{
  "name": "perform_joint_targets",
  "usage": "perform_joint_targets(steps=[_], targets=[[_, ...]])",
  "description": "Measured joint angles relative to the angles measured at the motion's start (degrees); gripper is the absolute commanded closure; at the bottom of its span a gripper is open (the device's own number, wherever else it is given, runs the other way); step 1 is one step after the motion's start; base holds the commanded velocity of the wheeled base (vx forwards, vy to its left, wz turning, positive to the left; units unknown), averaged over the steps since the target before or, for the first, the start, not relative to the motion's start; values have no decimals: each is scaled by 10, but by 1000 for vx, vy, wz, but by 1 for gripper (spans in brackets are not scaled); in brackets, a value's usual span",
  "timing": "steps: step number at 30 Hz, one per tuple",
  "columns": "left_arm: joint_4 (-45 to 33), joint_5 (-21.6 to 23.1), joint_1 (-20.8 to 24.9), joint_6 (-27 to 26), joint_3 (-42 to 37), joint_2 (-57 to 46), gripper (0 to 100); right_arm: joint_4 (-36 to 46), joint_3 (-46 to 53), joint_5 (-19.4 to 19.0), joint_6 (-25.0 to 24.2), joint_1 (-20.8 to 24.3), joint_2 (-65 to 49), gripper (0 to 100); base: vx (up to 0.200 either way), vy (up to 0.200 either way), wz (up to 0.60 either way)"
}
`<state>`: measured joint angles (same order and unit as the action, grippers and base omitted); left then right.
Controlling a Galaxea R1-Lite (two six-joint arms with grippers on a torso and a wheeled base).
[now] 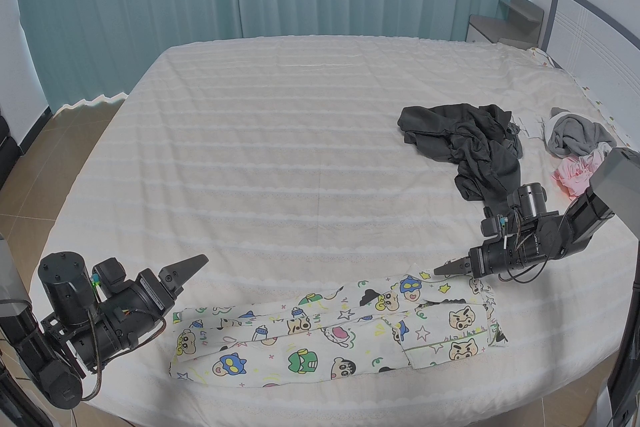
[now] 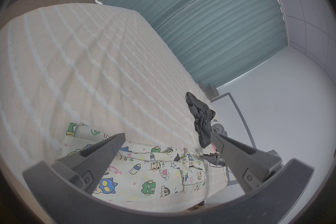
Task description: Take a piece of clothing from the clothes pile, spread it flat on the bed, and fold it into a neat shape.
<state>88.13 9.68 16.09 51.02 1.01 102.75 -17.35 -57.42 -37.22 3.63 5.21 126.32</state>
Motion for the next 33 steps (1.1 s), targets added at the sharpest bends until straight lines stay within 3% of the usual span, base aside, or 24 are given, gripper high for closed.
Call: perform_joint_targets(steps=[9, 14, 23, 33], targets=[[0, 0, 0, 0, 0, 0, 0, -2, -12, 36, -9, -6, -35, 0, 0, 0, 0], [0, 0, 2, 0, 0, 0, 0, 1, -36, 62, -44, 25, -61, 0, 0, 0, 0], [0, -1, 7, 10, 0, 0, 0, 67, -76, 195, -59, 121, -39, 0, 0, 0, 0], [0, -1, 11, 12, 0, 0, 0, 92, -101, 280, -57, 167, 11, 0, 0, 0, 0]])
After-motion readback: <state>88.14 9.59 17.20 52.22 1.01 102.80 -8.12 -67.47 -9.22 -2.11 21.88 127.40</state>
